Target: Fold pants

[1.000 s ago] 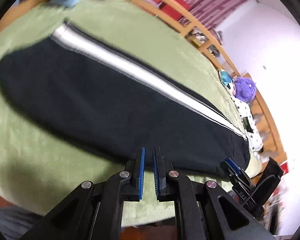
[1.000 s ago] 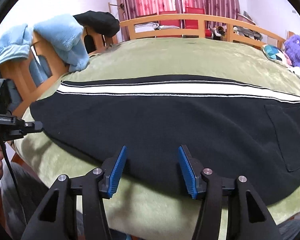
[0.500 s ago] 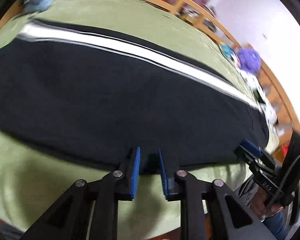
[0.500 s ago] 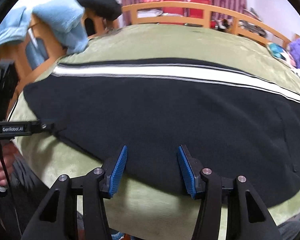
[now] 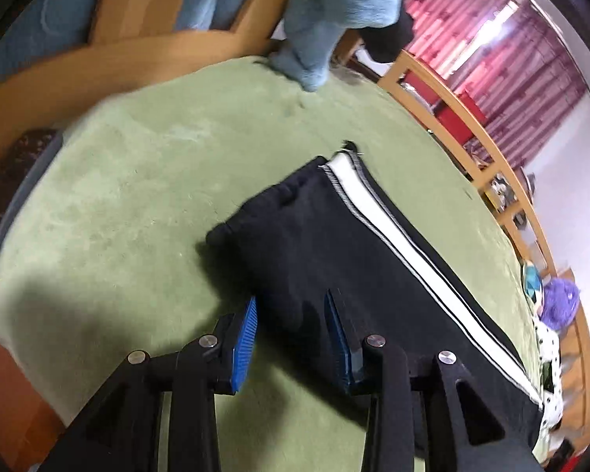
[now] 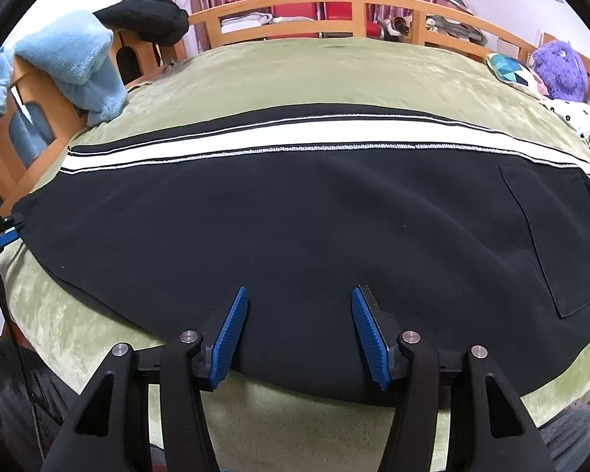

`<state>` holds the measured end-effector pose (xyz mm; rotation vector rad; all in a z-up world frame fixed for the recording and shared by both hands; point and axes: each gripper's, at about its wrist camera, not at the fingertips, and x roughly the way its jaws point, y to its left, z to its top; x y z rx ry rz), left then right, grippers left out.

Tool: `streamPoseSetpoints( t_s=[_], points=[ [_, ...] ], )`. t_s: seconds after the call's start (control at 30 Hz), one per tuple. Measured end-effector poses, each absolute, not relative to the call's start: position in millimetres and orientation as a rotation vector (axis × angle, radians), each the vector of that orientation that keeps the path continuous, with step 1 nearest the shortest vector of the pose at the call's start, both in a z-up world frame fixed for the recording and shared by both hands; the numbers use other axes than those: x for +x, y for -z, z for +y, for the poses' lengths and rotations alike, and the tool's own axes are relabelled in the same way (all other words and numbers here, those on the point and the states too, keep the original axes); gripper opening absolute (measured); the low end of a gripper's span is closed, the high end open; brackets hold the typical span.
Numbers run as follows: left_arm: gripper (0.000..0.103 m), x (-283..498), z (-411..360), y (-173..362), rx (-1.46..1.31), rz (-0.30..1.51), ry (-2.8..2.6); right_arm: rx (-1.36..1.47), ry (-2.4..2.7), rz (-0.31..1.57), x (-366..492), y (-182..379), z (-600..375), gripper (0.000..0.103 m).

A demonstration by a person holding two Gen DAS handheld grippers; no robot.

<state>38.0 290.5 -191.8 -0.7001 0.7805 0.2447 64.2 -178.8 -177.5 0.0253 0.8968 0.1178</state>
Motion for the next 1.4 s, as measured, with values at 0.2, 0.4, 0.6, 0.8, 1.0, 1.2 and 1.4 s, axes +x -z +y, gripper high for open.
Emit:
streamPoseSetpoints(
  t_s=[0.2,0.4,0.6,0.8,1.0,1.2,1.4],
  points=[
    [0.039,55.6,298.1,207.6,-0.785,0.788,-0.227,0.002,-0.092,0.909,64.1,174.2,-174.9,0.055],
    [0.037,55.5,305.8,217.1,-0.906,0.761,-0.208,0.032,-0.072,0.931,71.5,177.1,-178.6,0.055],
    [0.013,59.1,297.7,197.8,-0.864,0.715,-0.192,0.041,-0.076,0.91,69.9,168.9,-185.2,0.055],
    [0.013,57.0,247.3,117.7,-0.72,0.599,-0.1,0.081,-0.084,0.843,54.0,149.0,-206.7,0.055],
    [0.012,64.9,118.1,31.3,-0.492,0.522,0.09,0.116,-0.039,0.772,26.9,130.0,-252.6,0.055],
    [0.012,69.2,-30.3,1.7,-0.319,0.529,0.322,0.17,0.061,0.72,-9.8,115.9,-317.3,0.056],
    [0.012,76.1,-176.1,74.3,-0.257,0.743,0.447,0.241,0.158,0.726,-49.1,121.9,-374.1,0.057]
  ],
)
